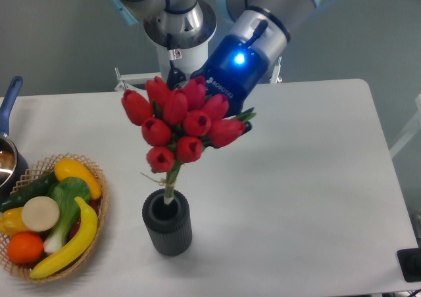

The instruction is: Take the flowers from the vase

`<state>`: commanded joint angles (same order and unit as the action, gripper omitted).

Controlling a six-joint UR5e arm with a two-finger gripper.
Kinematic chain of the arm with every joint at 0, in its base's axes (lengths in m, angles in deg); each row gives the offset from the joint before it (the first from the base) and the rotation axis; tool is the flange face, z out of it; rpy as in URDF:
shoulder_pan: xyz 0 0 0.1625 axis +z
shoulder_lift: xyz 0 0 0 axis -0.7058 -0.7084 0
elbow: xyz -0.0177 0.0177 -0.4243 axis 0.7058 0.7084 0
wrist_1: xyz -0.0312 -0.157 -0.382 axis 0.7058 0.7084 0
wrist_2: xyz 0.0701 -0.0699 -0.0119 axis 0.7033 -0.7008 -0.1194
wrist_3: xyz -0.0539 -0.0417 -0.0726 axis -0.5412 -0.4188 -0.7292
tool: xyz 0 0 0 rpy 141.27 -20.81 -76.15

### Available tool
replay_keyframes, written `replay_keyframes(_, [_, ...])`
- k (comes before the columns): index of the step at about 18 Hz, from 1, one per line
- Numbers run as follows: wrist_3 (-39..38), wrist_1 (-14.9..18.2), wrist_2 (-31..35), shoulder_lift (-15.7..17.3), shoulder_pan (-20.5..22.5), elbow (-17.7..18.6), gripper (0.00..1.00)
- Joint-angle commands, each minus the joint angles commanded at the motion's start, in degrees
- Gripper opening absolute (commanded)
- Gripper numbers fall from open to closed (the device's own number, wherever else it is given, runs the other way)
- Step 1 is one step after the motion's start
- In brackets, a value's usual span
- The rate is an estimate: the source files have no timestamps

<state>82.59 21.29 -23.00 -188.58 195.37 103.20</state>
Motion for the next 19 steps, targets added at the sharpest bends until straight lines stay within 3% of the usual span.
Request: replay_keyframes(19, [0.8, 0.0, 0.09, 0.09, 2.64, -0.09, 0.43])
